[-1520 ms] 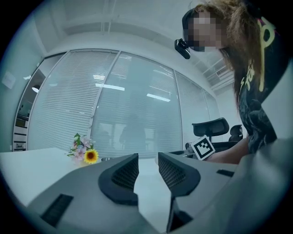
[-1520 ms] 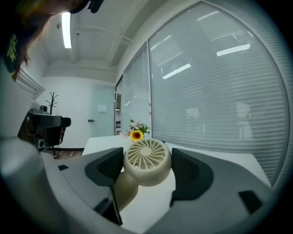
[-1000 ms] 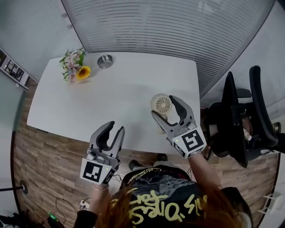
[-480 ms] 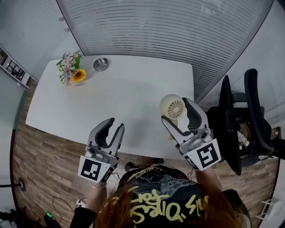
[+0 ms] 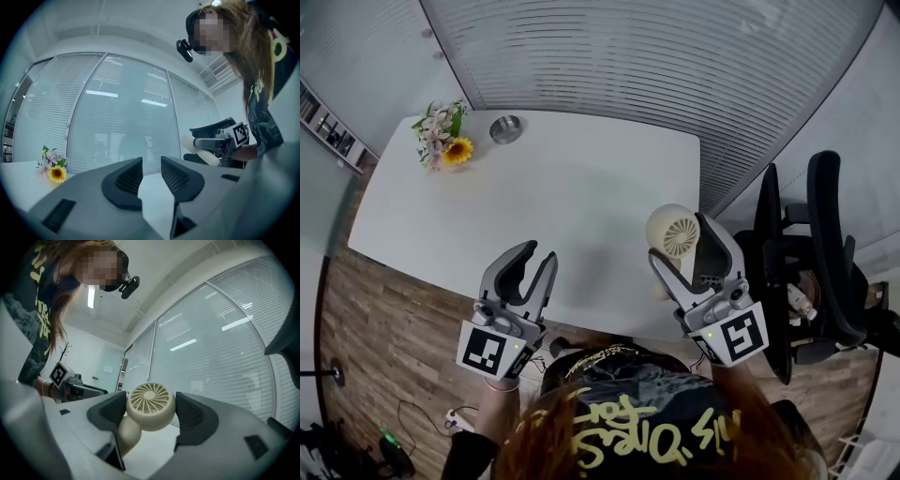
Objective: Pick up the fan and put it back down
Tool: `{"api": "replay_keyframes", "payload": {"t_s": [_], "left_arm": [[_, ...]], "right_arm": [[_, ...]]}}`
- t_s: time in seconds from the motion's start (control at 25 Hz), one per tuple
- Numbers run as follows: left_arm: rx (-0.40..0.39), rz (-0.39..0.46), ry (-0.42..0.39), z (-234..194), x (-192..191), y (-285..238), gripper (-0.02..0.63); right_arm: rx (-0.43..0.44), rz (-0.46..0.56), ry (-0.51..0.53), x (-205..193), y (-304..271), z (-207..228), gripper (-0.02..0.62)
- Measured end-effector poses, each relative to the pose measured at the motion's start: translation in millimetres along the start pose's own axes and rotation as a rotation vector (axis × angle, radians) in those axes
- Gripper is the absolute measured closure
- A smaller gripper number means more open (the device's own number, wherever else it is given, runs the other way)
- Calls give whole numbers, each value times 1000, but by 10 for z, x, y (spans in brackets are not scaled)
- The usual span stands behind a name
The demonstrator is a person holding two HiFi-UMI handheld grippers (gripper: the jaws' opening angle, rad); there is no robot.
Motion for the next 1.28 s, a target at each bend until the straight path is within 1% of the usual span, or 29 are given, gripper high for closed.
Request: {"api": "replay_keyframes", "payload": {"t_s": [0.08,0.24,0.36,0.44,0.52,0.6,0.68,0.76,0.88,0.96,1.16,1.28], "left_arm": [[7,5,-2,75,-8,-33,495],[45,6,5,237,-41,-59,495],[72,3,12,344,-68,-46,497],[85,4,16,401,-105,-28,502],[92,-13,30,433,-174,-11,503],[90,-48,46,410,-255,8,504],[87,-68,51,335,-292,4,505],[78,-63,52,237,-292,-46,506],[43,-49,53,85,-303,-144,511],[13,-57,58,-38,-320,-172,515],[-39,-63,83,-505,-320,-159,526],[-48,-73,83,-854,-340,-102,528]], "right_arm": [[20,10,12,-20,25,35,279],[62,-23,8,-67,90,102,281],[89,-39,-28,-145,123,142,279],[97,-44,-29,-201,151,152,281],[100,-53,-38,-255,157,153,279],[96,-66,-53,-308,132,139,279],[88,-74,-63,-350,82,131,279],[74,-85,-69,-400,10,146,279],[38,-116,-91,-510,-123,164,279],[14,-137,-114,-576,-228,140,279],[-28,-192,-123,-710,-658,32,279],[-38,-228,-127,-849,-1005,-29,281]]}}
Point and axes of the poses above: the fingertips, and each gripper's own axes: y backward along the fingers, z to its right, x out of its top, the point moved 10 cm from there along y, backward along the fingers, and after that the axes turned 5 degrees about x, right-handed, at the moved point
